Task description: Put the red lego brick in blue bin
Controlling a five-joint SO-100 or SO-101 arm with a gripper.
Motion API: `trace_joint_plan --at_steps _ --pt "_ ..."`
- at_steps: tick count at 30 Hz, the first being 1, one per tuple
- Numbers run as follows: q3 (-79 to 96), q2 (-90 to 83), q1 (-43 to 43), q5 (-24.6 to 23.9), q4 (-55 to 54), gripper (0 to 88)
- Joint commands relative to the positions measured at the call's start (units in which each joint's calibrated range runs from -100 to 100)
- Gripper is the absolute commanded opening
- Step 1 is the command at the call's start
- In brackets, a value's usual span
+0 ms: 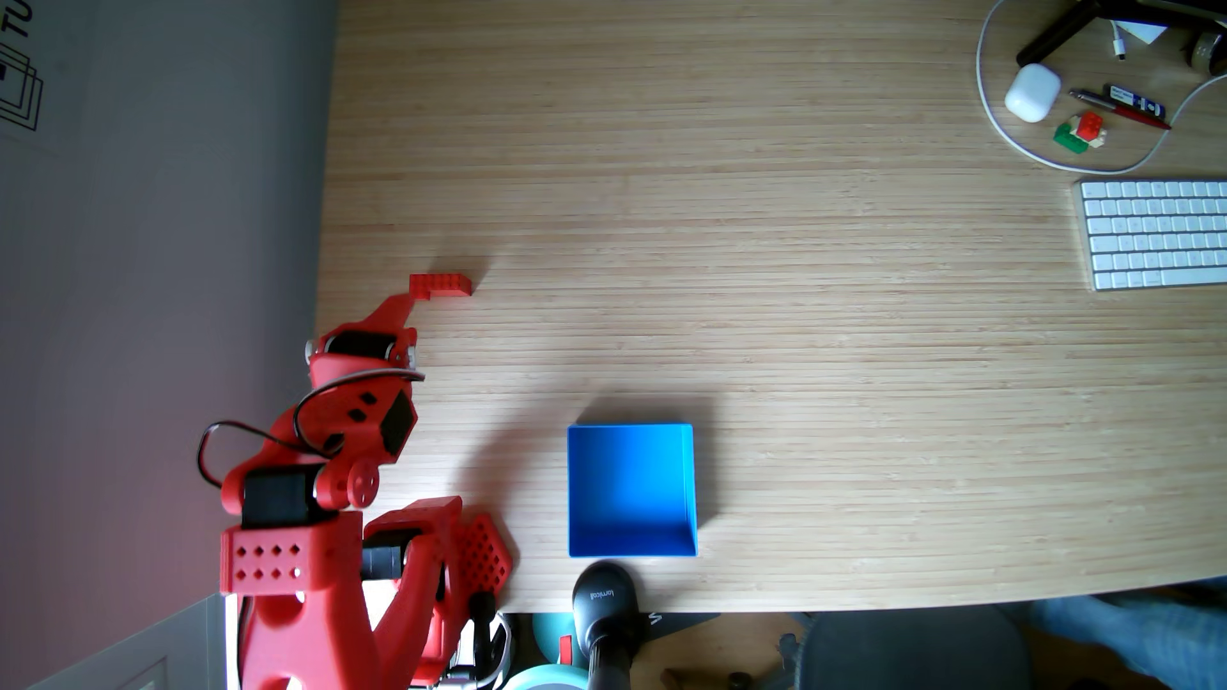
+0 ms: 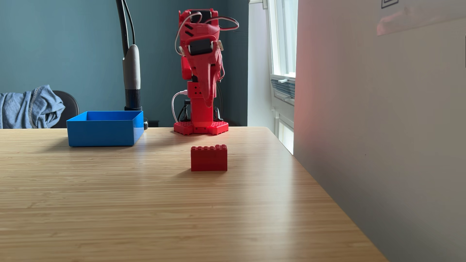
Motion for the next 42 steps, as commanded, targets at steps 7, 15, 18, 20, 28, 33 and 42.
trace_joint_plan --at_steps 7,15,18,20,28,33,42 --pt "-15.85 17.73 1.18 0.39 4.59 38.7" --pt "-28.19 30.15 1.03 0.29 9.55 39.8" --pt "-32.36 34.63 1.03 0.44 10.52 38.0" --pt "-34.63 37.86 1.03 0.63 10.76 37.0" --pt "-40.98 48.96 0.74 0.93 11.01 33.5" --pt "-43.52 54.35 0.60 0.63 11.01 29.7" --pt "-47.70 61.47 0.17 -0.73 10.68 10.2"
